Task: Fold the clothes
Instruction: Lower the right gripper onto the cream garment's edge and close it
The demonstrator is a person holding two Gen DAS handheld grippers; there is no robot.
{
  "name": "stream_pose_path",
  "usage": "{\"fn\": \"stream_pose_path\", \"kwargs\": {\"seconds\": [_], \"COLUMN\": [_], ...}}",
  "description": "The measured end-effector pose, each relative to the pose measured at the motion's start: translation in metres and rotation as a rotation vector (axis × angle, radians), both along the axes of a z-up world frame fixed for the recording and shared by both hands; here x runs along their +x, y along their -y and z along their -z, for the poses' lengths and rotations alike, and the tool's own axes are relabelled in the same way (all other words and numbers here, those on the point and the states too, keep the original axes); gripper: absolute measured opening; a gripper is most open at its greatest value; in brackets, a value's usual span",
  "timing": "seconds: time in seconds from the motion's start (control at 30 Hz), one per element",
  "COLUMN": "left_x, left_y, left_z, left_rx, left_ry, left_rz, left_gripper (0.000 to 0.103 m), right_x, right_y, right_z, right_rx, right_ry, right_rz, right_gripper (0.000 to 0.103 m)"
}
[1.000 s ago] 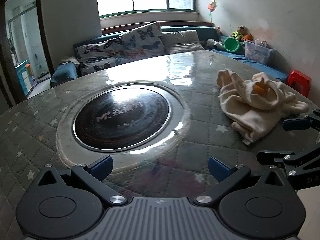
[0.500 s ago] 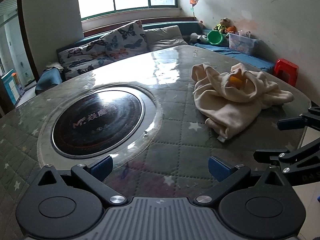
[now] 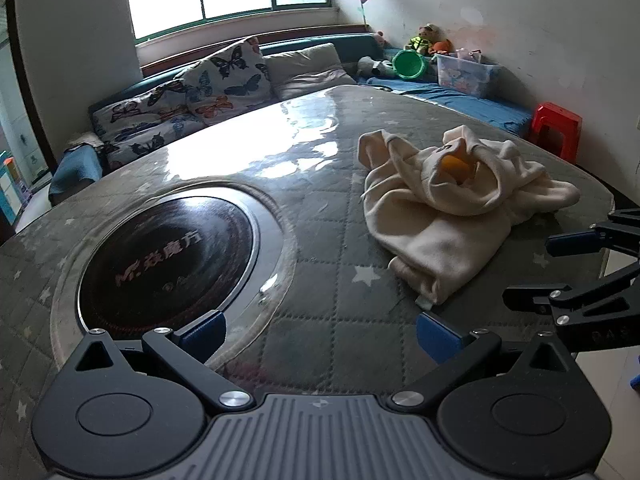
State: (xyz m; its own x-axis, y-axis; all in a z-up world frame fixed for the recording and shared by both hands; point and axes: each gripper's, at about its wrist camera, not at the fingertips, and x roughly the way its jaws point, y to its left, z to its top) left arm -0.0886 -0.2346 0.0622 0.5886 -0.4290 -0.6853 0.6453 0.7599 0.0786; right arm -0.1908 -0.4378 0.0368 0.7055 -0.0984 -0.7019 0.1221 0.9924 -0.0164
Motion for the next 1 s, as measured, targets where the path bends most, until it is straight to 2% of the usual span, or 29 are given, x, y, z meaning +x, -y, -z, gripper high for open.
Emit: {"fn": "stream_pose_path", "kwargs": {"seconds": [0.6,1.0], "left_x": [0.025,0.04], "left_y": [0.032,0.052], "left_z": [-0.001,0.003], "left_rx": [0.03,0.041], "left_ry": [-0.022,-0.045], "left_rz": [0.055,0.07], "left_gripper": [0.103,0.103], "right_x": [0.026,0.044], "right_y": [0.023,0.039], "right_z": [-0.01,-0.017], "right_rx": [0.013,0.002], "right_ry": [0.009,0.032], "right_rz": [0.04,0.061], "right_gripper": [0.067,0.065]}}
